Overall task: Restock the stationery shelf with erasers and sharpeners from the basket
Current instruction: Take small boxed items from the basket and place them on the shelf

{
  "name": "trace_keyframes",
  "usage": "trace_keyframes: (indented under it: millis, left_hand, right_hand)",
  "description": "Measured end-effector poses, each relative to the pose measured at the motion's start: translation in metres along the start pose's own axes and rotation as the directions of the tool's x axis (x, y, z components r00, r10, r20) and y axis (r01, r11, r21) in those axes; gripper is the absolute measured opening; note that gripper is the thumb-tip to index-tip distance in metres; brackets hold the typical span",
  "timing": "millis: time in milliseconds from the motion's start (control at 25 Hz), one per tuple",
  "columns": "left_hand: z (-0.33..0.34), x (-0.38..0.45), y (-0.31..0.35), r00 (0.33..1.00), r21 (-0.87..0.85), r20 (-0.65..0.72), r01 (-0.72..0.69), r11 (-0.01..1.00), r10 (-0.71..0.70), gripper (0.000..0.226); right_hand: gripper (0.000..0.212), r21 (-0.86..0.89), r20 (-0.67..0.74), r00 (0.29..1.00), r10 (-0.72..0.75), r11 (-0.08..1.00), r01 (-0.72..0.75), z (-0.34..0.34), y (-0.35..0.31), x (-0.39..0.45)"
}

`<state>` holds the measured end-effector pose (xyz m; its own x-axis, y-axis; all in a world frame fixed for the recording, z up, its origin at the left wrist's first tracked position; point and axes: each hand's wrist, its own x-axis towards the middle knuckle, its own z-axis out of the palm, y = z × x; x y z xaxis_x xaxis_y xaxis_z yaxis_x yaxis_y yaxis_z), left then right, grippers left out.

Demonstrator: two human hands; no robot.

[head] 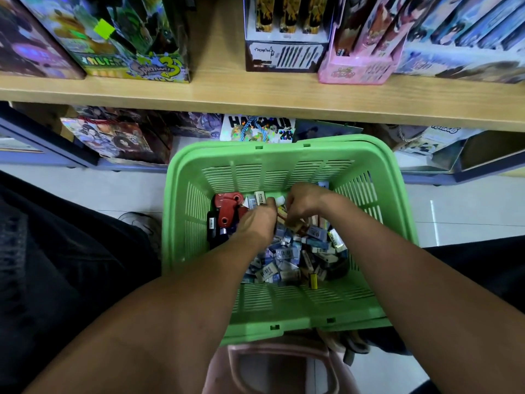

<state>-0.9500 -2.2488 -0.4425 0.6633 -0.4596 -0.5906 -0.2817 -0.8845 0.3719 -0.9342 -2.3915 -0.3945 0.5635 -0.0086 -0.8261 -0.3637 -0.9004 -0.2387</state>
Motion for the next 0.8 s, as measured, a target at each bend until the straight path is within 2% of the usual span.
trace_keyframes:
  millis: [80, 160, 240, 440, 520, 640, 800]
  left_hand:
    - [0.006, -0.008, 0.001, 0.997, 0.028, 0.05, -0.054, 0.998, 0.053, 0.076]
    - [0.008, -0.01, 0.002, 0.994, 0.061, 0.062, -0.098, 0.993, 0.094, 0.079]
    - [0.003, -0.004, 0.003, 0.994, 0.064, 0.068, -0.084, 0.994, 0.08, 0.071]
    - [0.006, 0.004, 0.002, 0.992, 0.083, 0.089, 0.08, 0.993, -0.088, 0.047]
    - [0.007, 0.005, -0.002, 0.986, 0.039, 0.094, 0.134, 0.99, -0.137, 0.035]
    - [0.003, 0.015, -0.014, 0.984, -0.031, 0.127, 0.128, 0.991, -0.123, 0.027]
    - [0.004, 0.014, -0.014, 0.957, -0.229, 0.232, 0.228, 0.946, -0.174, 0.038]
  right_hand:
    - [0.012, -0.035, 0.021, 1.0, 0.018, 0.999, -0.017, 0.003, 0.004, 0.0]
    - [0.014, -0.014, 0.05, 0.998, 0.027, 1.0, -0.026, 0.006, 0.006, 0.0]
    - [0.014, 0.017, 0.045, 0.998, 0.032, 0.999, -0.033, 0.006, 0.007, -0.001]
    - [0.016, 0.047, -0.001, 0.999, 0.054, 0.997, -0.054, 0.007, 0.009, -0.005]
    - [0.014, 0.046, 0.002, 0.999, 0.054, 0.997, -0.054, 0.01, 0.011, -0.004]
    - [0.019, 0.071, 0.048, 0.998, 0.035, 0.997, -0.039, 0.014, 0.01, -0.002]
    - [0.022, 0.108, 0.071, 0.997, 0.036, 0.993, -0.043, 0.016, 0.007, -0.002]
